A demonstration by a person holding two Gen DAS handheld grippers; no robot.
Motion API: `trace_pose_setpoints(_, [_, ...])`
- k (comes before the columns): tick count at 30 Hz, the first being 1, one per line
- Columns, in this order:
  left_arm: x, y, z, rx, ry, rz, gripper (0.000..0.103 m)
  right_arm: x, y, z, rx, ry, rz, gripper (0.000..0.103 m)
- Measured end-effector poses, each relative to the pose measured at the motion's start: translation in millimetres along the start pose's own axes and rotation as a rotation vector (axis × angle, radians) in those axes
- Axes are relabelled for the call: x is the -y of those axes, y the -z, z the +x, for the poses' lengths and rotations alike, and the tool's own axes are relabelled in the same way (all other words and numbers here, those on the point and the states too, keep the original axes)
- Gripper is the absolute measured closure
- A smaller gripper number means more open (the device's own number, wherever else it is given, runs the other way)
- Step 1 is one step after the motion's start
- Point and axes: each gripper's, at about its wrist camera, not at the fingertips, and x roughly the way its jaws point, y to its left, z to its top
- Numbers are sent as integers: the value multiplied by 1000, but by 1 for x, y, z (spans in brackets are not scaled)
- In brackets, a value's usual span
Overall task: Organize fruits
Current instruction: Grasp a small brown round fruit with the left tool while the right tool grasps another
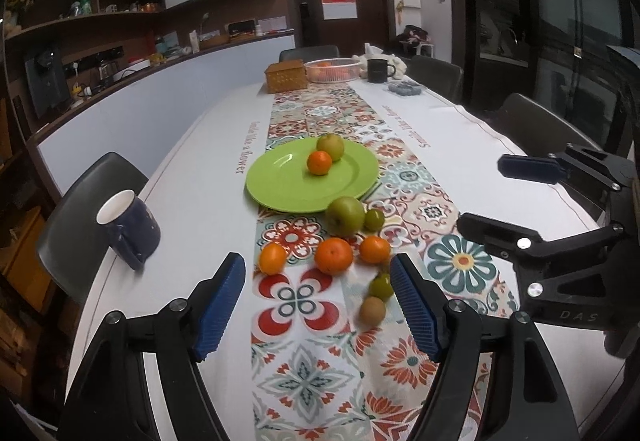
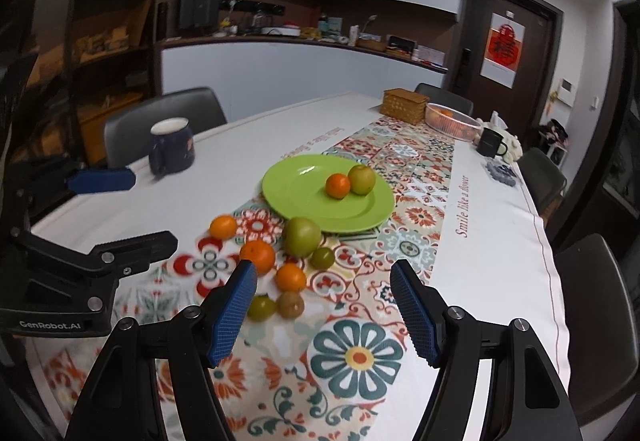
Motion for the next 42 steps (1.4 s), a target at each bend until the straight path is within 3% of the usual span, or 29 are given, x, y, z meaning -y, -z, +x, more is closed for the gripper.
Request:
trace_pose_setpoints(4, [7, 11, 7, -6, 8, 13, 28, 1, 9, 11, -32, -24, -20, 33])
trace_pose_setpoints(13, [15, 33, 44, -102, 62, 22, 29, 1, 32, 44, -110, -76, -40, 34])
trace_pose_setpoints(23, [23, 47, 79, -167, 101, 49, 30, 1, 48, 83, -192, -122, -46, 42])
trace_pose_setpoints(30, [27, 49, 97, -190, 128, 54, 41, 1, 50, 99, -205, -132, -35, 46])
trace_pose_setpoints(40, [24, 48, 108, -204, 155, 33, 74, -3, 43, 122, -217, -157, -10, 52])
trace_pose_setpoints(42, [23, 48, 109, -208, 160, 25, 76, -4, 42, 125, -216, -159, -2, 53])
